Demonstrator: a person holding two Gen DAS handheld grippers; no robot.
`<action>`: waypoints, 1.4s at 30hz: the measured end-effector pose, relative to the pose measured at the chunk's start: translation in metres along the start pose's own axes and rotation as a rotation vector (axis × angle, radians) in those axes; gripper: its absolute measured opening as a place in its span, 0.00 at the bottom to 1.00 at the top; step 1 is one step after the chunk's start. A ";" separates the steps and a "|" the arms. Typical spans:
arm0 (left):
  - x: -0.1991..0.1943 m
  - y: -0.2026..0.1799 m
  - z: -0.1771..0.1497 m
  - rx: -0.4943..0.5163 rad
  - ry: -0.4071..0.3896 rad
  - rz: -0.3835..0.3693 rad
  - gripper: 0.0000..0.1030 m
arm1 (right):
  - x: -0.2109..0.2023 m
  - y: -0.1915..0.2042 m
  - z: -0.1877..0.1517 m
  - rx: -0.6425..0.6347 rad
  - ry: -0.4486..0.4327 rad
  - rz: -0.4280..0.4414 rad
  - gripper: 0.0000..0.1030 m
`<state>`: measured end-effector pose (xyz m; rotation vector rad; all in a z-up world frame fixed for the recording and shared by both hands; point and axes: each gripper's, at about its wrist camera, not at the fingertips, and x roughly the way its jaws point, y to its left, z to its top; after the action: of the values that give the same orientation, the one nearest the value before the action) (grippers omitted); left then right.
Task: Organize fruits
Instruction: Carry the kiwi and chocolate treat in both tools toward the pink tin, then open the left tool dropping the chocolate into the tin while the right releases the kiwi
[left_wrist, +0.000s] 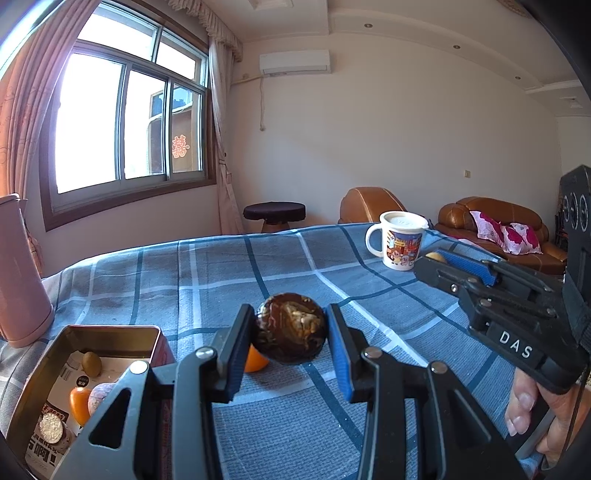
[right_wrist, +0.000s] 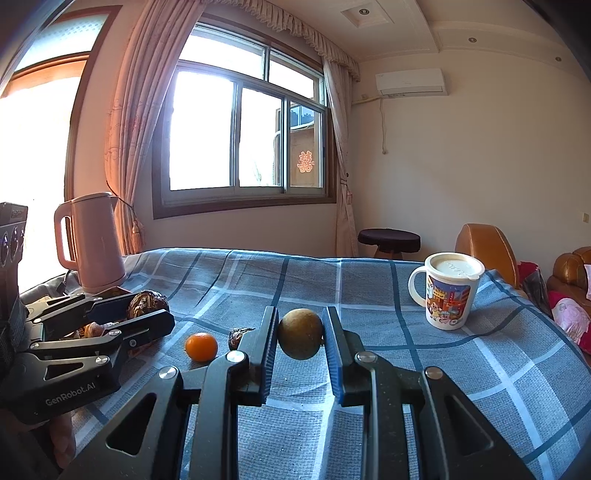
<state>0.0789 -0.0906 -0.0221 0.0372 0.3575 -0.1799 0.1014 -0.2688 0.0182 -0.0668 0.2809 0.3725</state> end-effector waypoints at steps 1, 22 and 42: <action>0.000 0.002 0.000 -0.004 0.001 0.002 0.40 | 0.000 0.003 0.000 -0.008 0.004 0.002 0.25; -0.023 0.045 -0.011 -0.043 -0.012 0.066 0.40 | 0.011 0.063 0.001 -0.086 0.032 0.108 0.25; -0.042 0.086 -0.019 -0.084 -0.002 0.146 0.40 | 0.025 0.115 0.002 -0.164 0.054 0.184 0.25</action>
<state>0.0493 0.0028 -0.0247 -0.0197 0.3586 -0.0203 0.0819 -0.1527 0.0111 -0.2135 0.3110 0.5773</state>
